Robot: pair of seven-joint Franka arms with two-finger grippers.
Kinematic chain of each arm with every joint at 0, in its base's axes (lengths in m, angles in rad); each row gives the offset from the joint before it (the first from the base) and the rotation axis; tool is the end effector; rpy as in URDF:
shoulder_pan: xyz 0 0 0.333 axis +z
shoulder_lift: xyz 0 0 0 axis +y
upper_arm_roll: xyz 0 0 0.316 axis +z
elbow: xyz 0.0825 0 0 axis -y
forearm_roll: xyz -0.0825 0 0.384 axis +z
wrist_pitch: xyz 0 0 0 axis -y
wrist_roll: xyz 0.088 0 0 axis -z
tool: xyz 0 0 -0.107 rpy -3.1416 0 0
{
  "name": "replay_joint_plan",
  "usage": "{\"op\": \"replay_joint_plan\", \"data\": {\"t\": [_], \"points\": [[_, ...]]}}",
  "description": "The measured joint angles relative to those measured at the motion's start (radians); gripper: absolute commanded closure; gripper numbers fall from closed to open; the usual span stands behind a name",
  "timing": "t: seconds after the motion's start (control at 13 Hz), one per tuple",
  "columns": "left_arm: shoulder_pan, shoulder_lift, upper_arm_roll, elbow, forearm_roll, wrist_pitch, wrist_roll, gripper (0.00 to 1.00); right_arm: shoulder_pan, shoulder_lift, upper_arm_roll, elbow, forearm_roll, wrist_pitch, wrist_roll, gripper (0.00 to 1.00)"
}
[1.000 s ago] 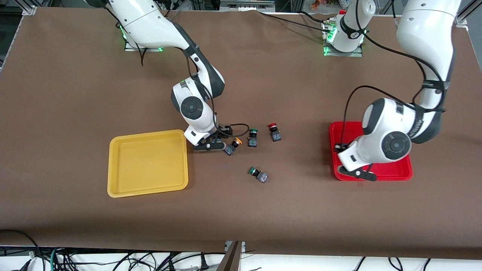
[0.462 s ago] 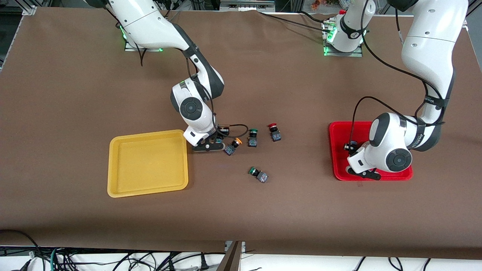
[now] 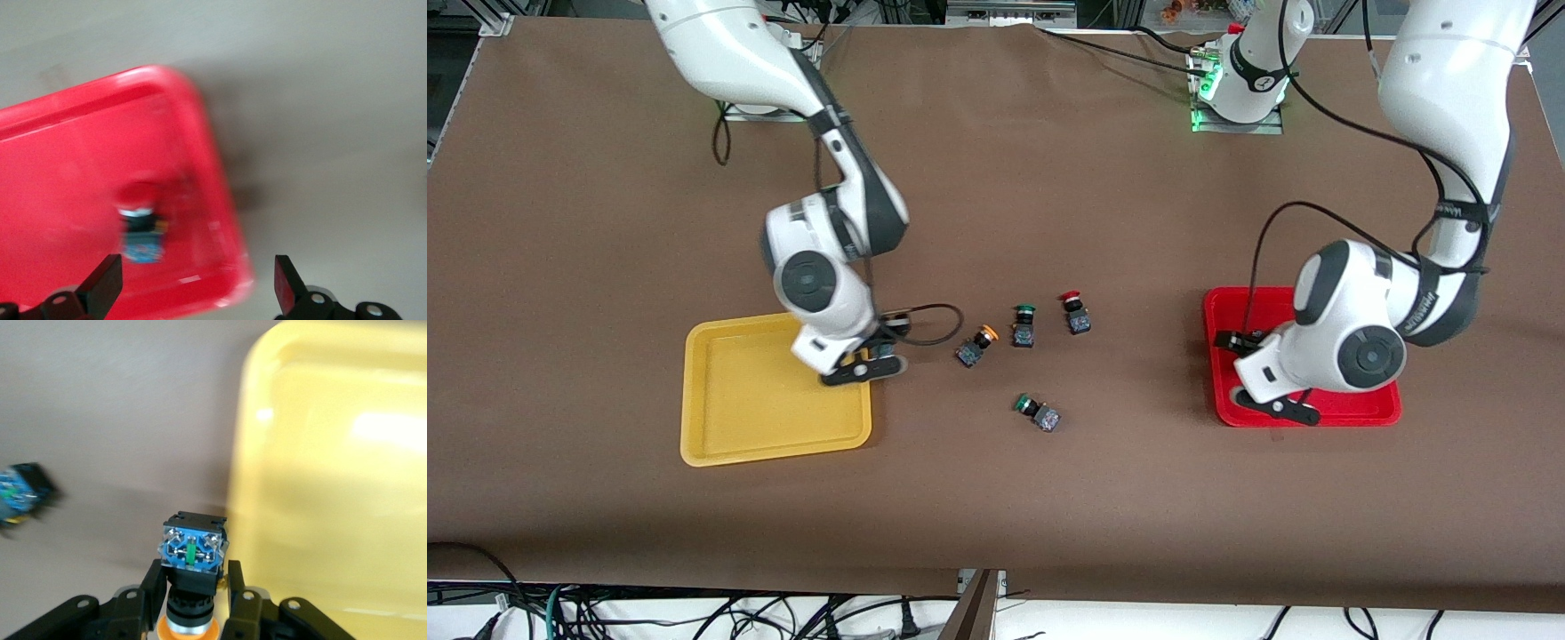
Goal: Place red and yellow buttons in trays
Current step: 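Set the orange button in the yellow tray with the right gripper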
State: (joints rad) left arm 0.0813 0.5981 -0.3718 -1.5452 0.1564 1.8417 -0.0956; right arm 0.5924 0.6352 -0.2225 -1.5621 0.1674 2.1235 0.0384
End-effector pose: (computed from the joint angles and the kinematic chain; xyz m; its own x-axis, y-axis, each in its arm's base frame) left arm 0.6514 -0.1466 0.3013 0.9400 -0.2210 -0.2601 -0.2163 -0.9752 0.0467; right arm 0.6362 0.2781 0.2752 0.9601 0.2739 -0.0560 0.2741 -0.9617 -0.0037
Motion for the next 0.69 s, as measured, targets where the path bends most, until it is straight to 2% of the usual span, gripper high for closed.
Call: {"op": "replay_joint_plan", "data": {"t": [0.08,0.23,0.31,0.38,0.54,0.69], "points": [[-0.014,-0.007,-0.048,-0.001,0.0,-0.001,-0.11,0.0,-0.029,-0.003,-0.018,0.002,0.0,-0.006,-0.077,0.76],[-0.087,0.005,-0.092,-0.01,-0.001,0.051,-0.327,0.0,-0.097,0.021,-0.022,-0.001,0.0,0.014,-0.173,0.62],[-0.139,0.022,-0.092,-0.022,-0.001,0.107,-0.419,0.0,-0.121,0.044,-0.021,-0.002,0.001,0.047,-0.199,0.23],[-0.191,0.058,-0.091,-0.035,0.0,0.178,-0.513,0.0,-0.136,0.073,-0.021,-0.003,0.003,0.082,-0.211,0.06],[-0.244,0.135,-0.088,-0.048,0.0,0.285,-0.602,0.0,-0.139,0.102,-0.02,0.0,0.032,0.1,-0.21,0.02],[-0.259,0.185,-0.087,-0.048,0.0,0.315,-0.629,0.0,-0.136,0.098,-0.016,0.033,0.106,0.039,-0.194,0.02]]}}
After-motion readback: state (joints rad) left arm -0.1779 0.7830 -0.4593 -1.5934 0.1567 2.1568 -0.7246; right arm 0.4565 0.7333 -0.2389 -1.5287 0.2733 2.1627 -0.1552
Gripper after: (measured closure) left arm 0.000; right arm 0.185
